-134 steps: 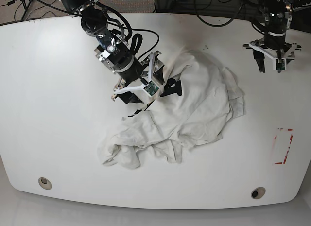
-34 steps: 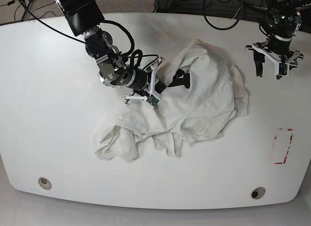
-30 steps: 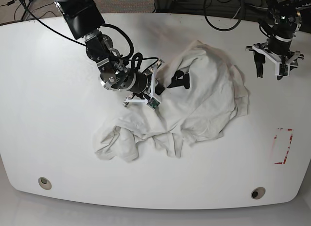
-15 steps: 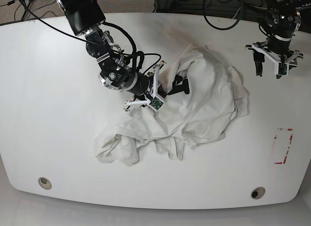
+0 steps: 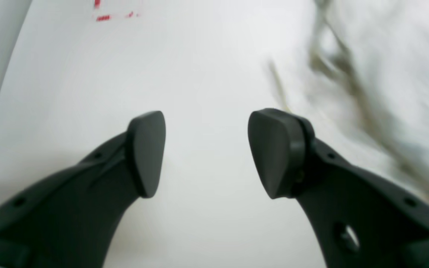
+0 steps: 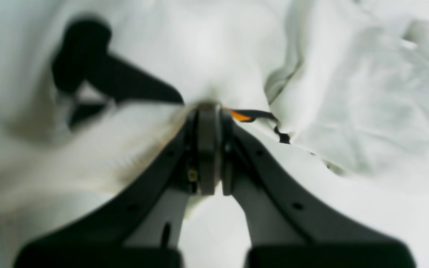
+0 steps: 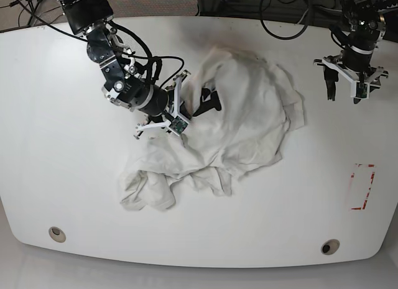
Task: Fold the T-shirt properly
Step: 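Drag the grasped fabric away from the shirt's center with the right gripper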
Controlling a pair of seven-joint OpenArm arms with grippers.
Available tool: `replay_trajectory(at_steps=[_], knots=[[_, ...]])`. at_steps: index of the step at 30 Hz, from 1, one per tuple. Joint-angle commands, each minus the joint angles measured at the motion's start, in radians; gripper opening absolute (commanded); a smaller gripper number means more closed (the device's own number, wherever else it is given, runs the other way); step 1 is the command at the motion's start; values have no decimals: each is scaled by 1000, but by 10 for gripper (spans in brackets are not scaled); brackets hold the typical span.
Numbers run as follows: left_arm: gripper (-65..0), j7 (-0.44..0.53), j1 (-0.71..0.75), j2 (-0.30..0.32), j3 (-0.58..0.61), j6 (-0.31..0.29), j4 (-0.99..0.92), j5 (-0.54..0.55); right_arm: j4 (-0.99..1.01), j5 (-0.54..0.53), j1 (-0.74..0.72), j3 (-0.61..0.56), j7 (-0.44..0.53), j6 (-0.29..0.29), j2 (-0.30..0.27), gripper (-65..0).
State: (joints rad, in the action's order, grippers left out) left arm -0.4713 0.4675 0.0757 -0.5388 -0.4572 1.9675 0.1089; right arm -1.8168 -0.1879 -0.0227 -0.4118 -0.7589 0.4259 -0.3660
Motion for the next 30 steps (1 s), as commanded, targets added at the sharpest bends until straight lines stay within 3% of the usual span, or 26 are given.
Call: replay_trajectory(at_steps=[1,14,22,26,28,30], knots=[[-274,23,-6,8,5,2,21,11,-17,-5,-2,11,20,3,-15,-650],[-275,18,-28,-3,2,4,-2,11,-20,-33,48,84,40,4,-53,-650],[-275,31,-46,-30,2,9,2,9,-36,-125,67,176,77,-2,-77,-637],[-277,29,-69,-27,3,11,-4,11,-28,-152,46,203,84,-1,-80,-547],[-274,20,-118,-13,13,11,-11,7,-22,-127,-20,223,94,-5,-57,-390],[-275,16,-142,-13,18,12,-16,4,-10,-102,-47,222,101,-9,-48,-311]])
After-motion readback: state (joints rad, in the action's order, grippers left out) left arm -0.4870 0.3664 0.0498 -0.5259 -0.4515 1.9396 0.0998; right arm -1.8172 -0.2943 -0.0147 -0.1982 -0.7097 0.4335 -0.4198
